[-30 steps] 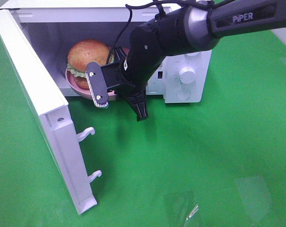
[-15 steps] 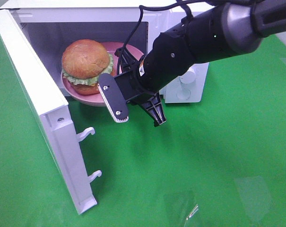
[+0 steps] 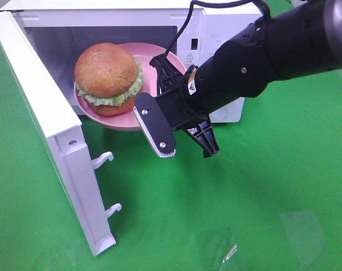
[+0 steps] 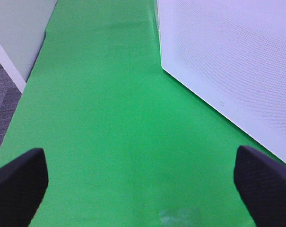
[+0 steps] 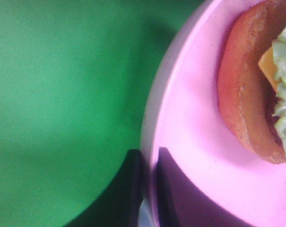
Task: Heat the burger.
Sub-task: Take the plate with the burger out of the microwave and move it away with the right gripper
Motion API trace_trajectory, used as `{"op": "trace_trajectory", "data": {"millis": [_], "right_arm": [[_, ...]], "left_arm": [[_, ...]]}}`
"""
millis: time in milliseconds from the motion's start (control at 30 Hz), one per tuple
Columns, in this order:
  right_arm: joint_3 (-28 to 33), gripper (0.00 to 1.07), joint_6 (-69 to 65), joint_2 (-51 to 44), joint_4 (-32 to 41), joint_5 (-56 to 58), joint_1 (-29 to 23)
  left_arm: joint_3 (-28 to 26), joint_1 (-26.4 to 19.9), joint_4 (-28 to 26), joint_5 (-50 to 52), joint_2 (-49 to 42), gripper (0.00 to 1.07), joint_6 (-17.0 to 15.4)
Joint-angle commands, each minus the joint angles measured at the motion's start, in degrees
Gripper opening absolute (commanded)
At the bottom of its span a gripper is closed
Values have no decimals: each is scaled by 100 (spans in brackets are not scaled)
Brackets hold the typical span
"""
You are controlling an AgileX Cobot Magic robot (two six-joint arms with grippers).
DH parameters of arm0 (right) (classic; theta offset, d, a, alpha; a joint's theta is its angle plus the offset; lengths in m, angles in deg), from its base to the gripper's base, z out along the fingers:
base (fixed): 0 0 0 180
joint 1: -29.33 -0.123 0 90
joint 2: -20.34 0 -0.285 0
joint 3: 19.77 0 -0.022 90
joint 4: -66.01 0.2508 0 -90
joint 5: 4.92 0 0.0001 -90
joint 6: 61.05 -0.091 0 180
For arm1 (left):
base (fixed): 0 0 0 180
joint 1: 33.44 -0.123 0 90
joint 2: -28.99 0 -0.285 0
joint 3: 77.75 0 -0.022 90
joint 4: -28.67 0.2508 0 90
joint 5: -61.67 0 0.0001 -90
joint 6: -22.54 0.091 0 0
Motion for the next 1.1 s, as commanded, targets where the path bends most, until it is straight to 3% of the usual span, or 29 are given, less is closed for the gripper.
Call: {"op": "trace_trajectory", "data": {"millis": [33, 500, 1100], "right_arm": [[132, 0, -86, -327, 258, -281, 52], [1289, 0, -86, -1295, 619, -52, 34], [2309, 0, -814, -2722, 590, 613, 34]], "left_arm": [[11, -6, -23, 80, -103, 100, -11], [11, -6, -23, 80, -103, 100, -11], [11, -6, -23, 80, -103, 100, -11]]}}
